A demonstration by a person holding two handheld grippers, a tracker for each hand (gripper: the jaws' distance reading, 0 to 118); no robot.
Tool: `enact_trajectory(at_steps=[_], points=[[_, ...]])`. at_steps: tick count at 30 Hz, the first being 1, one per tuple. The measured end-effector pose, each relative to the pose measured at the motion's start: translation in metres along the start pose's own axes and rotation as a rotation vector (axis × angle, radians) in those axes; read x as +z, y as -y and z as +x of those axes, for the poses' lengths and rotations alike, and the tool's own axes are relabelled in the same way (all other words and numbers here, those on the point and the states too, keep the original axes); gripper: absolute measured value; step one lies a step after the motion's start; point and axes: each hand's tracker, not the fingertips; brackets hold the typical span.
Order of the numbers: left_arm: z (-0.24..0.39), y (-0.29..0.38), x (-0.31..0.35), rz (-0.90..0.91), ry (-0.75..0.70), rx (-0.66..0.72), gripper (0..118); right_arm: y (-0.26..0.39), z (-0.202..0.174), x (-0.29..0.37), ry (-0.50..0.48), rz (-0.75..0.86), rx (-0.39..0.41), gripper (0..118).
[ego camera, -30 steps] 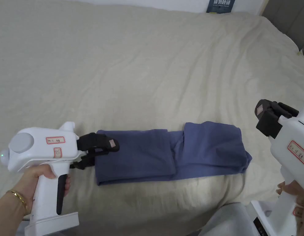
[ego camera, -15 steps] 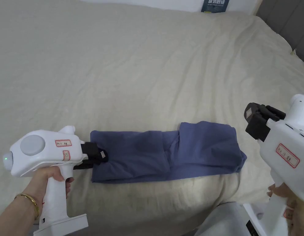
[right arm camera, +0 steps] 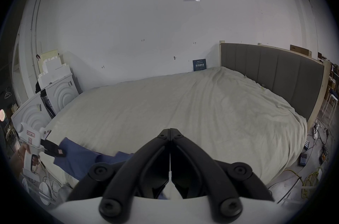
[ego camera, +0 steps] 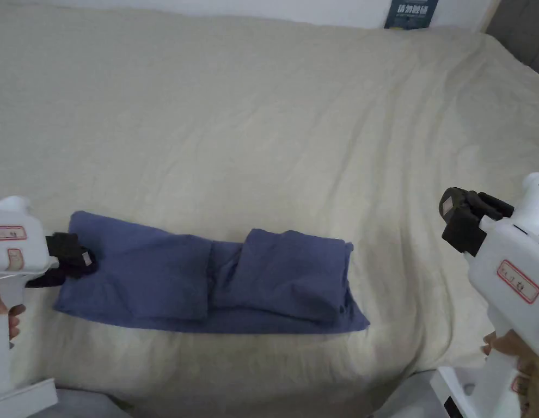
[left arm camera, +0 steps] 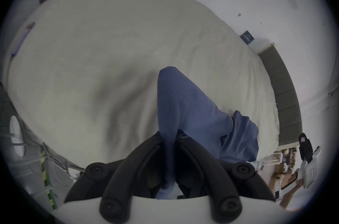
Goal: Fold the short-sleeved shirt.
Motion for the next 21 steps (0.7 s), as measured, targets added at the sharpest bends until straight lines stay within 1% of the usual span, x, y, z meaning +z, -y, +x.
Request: enact_trajectory(at_steps=[2,4,7,11,14,16,21], points=[[0.009,0.002,0.017,0.036,-0.013,-0.032,8,0.001,-0.001,-0.003,-0.006,-0.004,-0.001,3],[0.027,0.007,0.036,0.05,0.013,-0.072,8,0.001,-0.002,-0.004,-0.013,-0.003,-0.006,3],[0.065,0.02,0.055,0.063,0.096,-0.169,8,0.0,-0.004,-0.003,-0.019,0.004,-0.006,3],[0.122,0.039,0.057,0.065,0.127,-0.335,8,0.0,-0.001,0.001,-0.022,0.009,-0.014,3],[0.152,0.046,0.039,0.04,0.152,-0.451,8,0.001,0.004,0.005,-0.011,0.017,-0.026,3],[0.178,0.06,0.024,0.015,0.145,-0.523,8,0.001,0.009,0.009,-0.006,0.023,-0.043,3],[0.235,0.086,-0.028,-0.059,0.173,-0.573,8,0.001,0.019,0.018,0.02,0.037,-0.054,3]])
